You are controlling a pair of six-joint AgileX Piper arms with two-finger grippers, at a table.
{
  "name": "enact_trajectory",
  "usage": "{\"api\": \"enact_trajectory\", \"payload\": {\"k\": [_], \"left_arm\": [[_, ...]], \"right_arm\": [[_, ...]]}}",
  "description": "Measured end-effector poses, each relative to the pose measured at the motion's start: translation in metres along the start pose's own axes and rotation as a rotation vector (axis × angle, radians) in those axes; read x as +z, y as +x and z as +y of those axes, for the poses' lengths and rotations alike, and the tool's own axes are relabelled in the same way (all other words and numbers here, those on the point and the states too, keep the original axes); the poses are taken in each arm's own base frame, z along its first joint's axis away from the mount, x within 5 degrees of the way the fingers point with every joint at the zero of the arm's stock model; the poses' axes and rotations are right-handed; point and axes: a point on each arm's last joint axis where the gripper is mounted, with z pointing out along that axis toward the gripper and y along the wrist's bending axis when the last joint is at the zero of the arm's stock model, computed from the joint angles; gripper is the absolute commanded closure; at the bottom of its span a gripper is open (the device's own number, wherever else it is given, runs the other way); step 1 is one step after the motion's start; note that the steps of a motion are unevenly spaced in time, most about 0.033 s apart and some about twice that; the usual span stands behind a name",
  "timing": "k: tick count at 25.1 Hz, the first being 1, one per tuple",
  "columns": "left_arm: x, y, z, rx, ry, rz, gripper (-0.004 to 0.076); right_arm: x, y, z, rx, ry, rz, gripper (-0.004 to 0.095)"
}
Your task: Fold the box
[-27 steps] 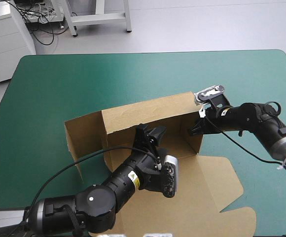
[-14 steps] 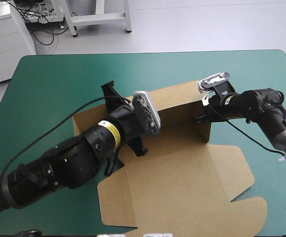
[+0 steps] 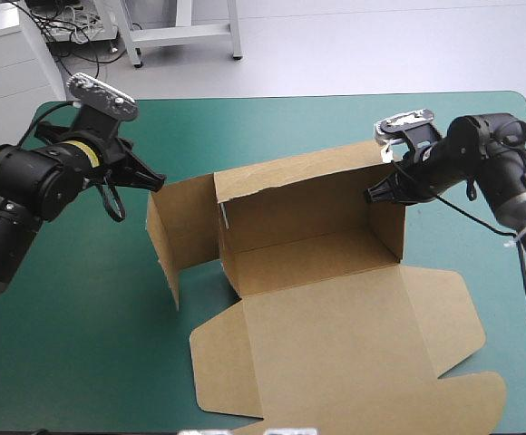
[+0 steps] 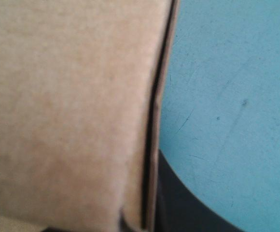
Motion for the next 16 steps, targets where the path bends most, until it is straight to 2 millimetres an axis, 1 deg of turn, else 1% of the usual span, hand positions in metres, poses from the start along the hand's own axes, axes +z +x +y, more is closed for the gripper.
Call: {"api": "enact_trajectory", "payload": {"k": [5, 8, 11, 13, 16], "left_arm": [[0.003, 0.008, 0.025, -0.1, -0.03, 0.024, 0.073], [0.004, 0.011, 0.035, -0.131, -0.053, 0.031, 0.073], [0.004, 0.012, 0.039, -0.143, -0.068, 0.036, 0.073], [0.003, 0.013, 0.04, -0.146, -0.07, 0.034, 0.073], [0.003, 0.012, 0.041, -0.147, -0.071, 0.024, 0.073]], "right_arm": [[0.03, -0.013, -0.008, 0.036, -0.008, 0.079, 0.0931], [0.048, -0.019, -0.015, 0.061, -0.012, 0.124, 0.0931], [0.057, -0.028, -0.021, 0.089, -0.017, 0.122, 0.0931], [0.066, -0.037, -0.025, 0.101, -0.021, 0.11, 0.0931], [0.089, -0.051, -0.033, 0.115, -0.016, 0.065, 0.0904]]}}
